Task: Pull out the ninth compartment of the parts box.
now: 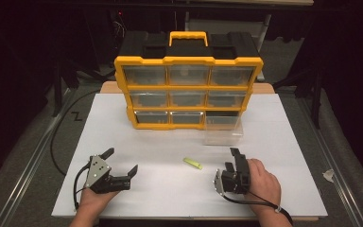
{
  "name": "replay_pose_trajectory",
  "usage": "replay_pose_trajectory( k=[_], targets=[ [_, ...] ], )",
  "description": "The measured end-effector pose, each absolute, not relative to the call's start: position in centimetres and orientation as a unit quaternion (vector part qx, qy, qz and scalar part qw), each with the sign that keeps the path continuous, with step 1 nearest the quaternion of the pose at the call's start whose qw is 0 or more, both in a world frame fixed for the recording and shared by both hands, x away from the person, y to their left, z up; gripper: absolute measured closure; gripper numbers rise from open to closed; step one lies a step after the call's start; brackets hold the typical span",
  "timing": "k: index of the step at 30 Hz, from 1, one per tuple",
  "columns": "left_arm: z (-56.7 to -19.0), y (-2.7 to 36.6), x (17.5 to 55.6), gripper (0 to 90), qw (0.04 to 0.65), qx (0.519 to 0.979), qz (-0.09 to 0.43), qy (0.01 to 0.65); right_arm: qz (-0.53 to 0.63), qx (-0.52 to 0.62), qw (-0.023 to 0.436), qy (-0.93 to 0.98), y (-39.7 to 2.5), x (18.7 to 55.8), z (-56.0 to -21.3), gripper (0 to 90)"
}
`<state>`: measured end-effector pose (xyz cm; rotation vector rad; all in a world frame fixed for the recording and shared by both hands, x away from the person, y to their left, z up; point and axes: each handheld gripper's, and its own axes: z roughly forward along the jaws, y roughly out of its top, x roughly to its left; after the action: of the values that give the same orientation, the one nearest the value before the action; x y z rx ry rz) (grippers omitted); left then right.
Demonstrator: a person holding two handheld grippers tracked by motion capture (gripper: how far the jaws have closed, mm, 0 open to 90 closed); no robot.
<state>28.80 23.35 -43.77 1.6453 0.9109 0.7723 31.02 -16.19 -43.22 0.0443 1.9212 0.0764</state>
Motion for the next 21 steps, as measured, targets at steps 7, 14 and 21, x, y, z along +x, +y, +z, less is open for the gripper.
replay_pose_trajectory(
  k=[7,14,21],
  targets=[
    [-43.67,23.51,28.68,0.3,0.533,0.682,0.322,0.382,0.04,0.023,0.575,0.817,-16.16,31.02,-43.21,24.4],
    [-43.65,23.72,28.76,0.3,0.542,0.677,0.314,0.387,0.044,0.023,0.579,0.814,-16.01,30.87,-43.22,8.7],
    [-43.57,23.67,28.71,0.3,0.543,0.677,0.314,0.385,0.059,0.023,0.604,0.795,-16.08,30.89,-43.06,1.0]
  ],
)
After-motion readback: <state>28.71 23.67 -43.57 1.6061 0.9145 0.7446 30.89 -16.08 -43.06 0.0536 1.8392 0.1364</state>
